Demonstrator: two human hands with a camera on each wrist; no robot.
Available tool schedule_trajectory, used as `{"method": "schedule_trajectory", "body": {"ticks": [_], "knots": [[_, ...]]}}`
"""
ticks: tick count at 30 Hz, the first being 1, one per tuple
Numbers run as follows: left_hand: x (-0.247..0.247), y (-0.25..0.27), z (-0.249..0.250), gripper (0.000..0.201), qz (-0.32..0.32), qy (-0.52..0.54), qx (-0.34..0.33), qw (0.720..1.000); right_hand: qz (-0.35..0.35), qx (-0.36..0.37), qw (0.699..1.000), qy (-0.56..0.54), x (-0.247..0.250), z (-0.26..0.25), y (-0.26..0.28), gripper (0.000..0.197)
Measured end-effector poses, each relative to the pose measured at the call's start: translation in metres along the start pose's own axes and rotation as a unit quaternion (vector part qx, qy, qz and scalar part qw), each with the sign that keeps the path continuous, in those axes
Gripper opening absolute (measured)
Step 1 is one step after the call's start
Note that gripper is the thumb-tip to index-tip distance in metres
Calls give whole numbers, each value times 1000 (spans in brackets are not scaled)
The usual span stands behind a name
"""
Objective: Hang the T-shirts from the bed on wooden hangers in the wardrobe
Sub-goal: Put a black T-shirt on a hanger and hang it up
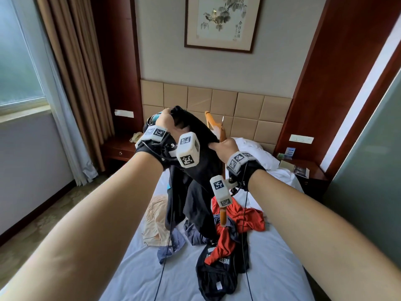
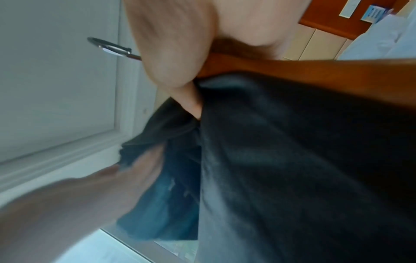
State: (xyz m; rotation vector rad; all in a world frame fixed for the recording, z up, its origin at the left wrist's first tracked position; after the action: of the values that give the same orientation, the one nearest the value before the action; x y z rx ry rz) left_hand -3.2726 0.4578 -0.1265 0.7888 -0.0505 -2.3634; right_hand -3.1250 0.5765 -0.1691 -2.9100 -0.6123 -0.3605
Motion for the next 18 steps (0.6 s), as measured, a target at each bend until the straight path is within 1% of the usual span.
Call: {"method": "schedule_trajectory", "body": {"ticks": [1, 2, 3, 4, 5, 6, 7, 8, 9, 10, 11, 12, 13, 14, 15, 17, 18], "knots": [[1, -4, -3, 25, -16, -49, 7, 999, -1, -5, 1000, -11, 2, -1, -2, 23], [1, -3, -9, 22, -35, -138, 21, 990, -1, -6, 1000, -23, 3, -3, -4, 24], [3, -2, -18, 21, -49, -238, 42, 969, 0, -6, 1000, -30, 4, -4, -5, 24], [3, 3, -29, 22, -67, -321, 59, 943, 4, -6, 999, -31, 5, -8, -5, 19], [2, 6, -42, 23, -89, -384, 75, 916, 7, -7, 1000, -26, 5, -9, -6, 13], [2, 6, -51, 23, -96, -438, 82, 890, 10, -8, 1000, -22, 6, -11, -7, 11], [4, 2, -59, 29, -99, -476, 85, 870, 12, -8, 1000, -21, 6, -12, -9, 16], [6, -1, -67, 48, -104, -516, 90, 846, 14, -8, 1000, -22, 6, -14, -8, 20], [9, -12, -76, 74, -105, -547, 96, 825, 16, -8, 1000, -22, 7, -15, -8, 22], [12, -23, -84, 94, -106, -569, 99, 810, 18, -6, 1000, -20, 8, -15, -9, 23], [13, -27, -88, 100, -101, -594, 96, 792, 16, -4, 1000, -17, 9, -14, -11, 23], [10, -24, -83, 95, -93, -608, 76, 785, 15, -1, 1000, -12, 11, -14, -10, 22], [5, -21, -75, 81, -80, -613, 52, 784, 14, 5, 1000, -5, 12, -15, -8, 20], [-1, -13, -67, 64, -73, -606, 29, 792, 15, 11, 1000, -1, 14, -14, -9, 19], [-5, -10, -62, 52, -66, -595, 18, 801, 14, 13, 1000, 2, 16, -12, -11, 18], [-12, -8, -58, 44, -68, -543, 17, 837, 12, 6, 1000, 1, 18, -9, -10, 18], [-17, -8, -58, 41, -78, -501, 22, 862, 11, 1, 1000, -6, 19, -9, -9, 20]]}}
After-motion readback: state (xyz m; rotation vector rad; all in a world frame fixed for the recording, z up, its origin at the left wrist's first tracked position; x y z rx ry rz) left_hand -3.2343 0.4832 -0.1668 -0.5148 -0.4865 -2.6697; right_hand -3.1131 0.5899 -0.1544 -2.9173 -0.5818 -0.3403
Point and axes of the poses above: each hand's wrist, its own y-axis away from the middle knuckle, its own x-axis out of the back of the hand, z = x × y, the point moved 10 cm from there along -y, towards the middle knuckle, and after that the axes turned 12 degrees about -y, right-handed, at the moved point
